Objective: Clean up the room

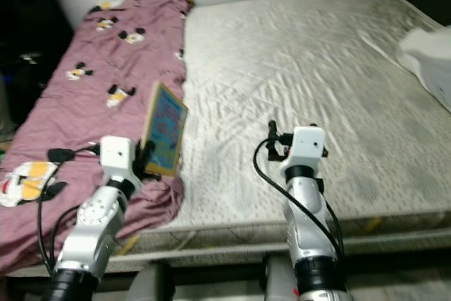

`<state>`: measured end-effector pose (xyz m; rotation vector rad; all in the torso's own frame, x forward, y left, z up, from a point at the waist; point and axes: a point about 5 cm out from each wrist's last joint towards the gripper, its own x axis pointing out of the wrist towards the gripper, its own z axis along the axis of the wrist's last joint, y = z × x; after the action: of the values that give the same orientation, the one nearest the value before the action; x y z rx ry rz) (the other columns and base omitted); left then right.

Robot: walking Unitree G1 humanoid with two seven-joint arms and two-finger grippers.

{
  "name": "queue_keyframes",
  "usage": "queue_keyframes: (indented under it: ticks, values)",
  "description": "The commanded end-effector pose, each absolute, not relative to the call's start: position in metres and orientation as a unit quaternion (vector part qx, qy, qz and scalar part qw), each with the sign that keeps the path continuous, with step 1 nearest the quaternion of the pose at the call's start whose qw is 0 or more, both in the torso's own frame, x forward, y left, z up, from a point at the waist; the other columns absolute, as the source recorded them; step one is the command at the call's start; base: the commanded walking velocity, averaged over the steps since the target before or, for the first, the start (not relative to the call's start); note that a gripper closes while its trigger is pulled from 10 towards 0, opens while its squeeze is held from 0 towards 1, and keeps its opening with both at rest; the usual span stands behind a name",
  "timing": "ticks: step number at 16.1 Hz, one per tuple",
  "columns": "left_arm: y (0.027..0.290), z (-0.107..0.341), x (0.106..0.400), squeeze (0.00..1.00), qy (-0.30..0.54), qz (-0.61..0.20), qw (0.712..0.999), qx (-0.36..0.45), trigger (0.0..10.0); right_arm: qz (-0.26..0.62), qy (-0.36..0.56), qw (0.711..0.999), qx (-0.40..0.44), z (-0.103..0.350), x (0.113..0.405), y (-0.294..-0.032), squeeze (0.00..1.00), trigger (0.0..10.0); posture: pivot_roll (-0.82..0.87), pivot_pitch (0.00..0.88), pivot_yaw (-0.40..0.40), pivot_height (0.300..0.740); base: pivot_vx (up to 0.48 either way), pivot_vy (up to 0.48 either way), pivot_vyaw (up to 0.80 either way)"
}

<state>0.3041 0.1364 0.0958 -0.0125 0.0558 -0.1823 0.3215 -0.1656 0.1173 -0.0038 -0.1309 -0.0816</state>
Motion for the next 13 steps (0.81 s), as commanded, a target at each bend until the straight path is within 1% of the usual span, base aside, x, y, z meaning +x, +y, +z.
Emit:
queue_keyframes:
  ticks: [1, 3, 6, 9, 10, 13]
  values:
    - [0.141, 0.101, 0.305, 0.00, 0.013, -0.090, 0.996, 0.008, 0.0, -0.038, -0.072, 0.997, -0.001, 0.120, 0.321, -0.161, 0.00, 10.0, -0.07, 0.000, 0.145, 0.660, 0.000, 0.000, 0.00]
    - [0.138, 0.104, 0.306, 0.00, 0.005, -0.098, 0.995, 0.012, 0.0, -0.023, -0.095, 0.995, -0.019, 0.127, 0.320, -0.159, 0.00, 10.0, -0.07, 0.000, 0.142, 0.664, 0.000, 0.000, 0.00]
    - [0.134, 0.110, 0.309, 0.00, -0.006, -0.105, 0.994, 0.017, 0.0, -0.039, -0.096, 0.994, -0.024, 0.130, 0.320, -0.165, 0.00, 10.0, -0.07, 0.000, 0.141, 0.694, 0.000, 0.000, 0.00]
    - [0.123, 0.110, 0.302, 0.00, -0.010, -0.119, 0.993, 0.019, 0.0, -0.047, -0.092, 0.994, -0.028, 0.127, 0.315, -0.170, 0.00, 10.0, -0.08, 0.000, 0.146, 0.729, 0.000, 0.000, 0.00]
    - [0.122, 0.105, 0.299, 0.00, -0.003, -0.114, 0.993, 0.025, 10.0, -0.048, -0.088, 0.994, -0.030, 0.124, 0.312, -0.170, 0.00, 10.0, -0.09, 0.000, 0.152, 0.740, 0.000, 0.000, 0.00]
    - [0.121, 0.103, 0.298, 0.00, -0.003, -0.114, 0.993, 0.022, 10.0, -0.049, -0.083, 0.995, -0.028, 0.121, 0.304, -0.166, 0.00, 10.0, -0.11, 0.000, 0.151, 0.740, 0.000, 0.000, 0.00]
